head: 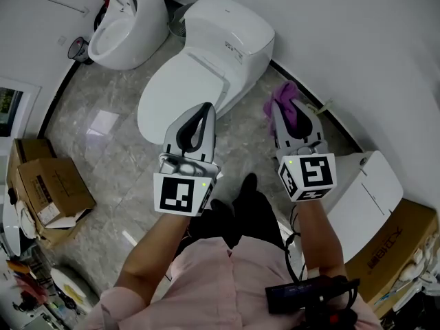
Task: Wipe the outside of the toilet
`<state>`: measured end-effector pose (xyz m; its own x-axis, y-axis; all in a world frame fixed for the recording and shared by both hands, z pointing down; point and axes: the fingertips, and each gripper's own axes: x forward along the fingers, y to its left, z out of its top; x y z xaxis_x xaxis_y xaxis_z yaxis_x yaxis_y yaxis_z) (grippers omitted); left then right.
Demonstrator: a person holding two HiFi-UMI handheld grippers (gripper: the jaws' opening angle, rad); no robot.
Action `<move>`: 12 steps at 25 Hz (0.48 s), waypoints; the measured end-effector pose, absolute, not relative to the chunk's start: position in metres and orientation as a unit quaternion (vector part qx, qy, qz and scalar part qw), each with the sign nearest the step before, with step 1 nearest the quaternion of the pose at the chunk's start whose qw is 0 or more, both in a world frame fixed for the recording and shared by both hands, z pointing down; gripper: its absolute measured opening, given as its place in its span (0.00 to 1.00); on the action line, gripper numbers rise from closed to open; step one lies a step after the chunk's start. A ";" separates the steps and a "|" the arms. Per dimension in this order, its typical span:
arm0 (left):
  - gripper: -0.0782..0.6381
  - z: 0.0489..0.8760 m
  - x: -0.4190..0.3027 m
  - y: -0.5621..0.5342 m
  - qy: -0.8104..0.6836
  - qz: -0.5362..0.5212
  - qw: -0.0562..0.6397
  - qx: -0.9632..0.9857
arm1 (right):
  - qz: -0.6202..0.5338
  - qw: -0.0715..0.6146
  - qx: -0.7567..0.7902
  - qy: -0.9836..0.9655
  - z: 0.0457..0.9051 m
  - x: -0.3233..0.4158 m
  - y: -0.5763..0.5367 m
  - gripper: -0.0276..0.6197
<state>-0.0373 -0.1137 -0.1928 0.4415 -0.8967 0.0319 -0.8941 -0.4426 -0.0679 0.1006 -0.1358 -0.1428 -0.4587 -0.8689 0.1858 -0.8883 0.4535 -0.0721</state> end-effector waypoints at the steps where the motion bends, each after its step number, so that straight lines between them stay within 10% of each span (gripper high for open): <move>1: 0.11 -0.182 -0.040 -0.110 0.527 -0.038 0.016 -0.849 | 0.080 0.063 0.516 -0.850 -0.133 0.098 -0.135 0.16; 12: 0.11 -0.035 -0.062 -0.068 0.520 -0.068 -0.036 -0.851 | 0.097 0.076 0.513 -0.850 0.008 0.072 -0.124 0.16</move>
<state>-0.0619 -0.0685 -0.0354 0.4499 -0.8799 0.1529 -0.8897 -0.4565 -0.0095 0.0717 -0.1244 0.0081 -0.4628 -0.8567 0.2278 -0.8860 0.4555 -0.0872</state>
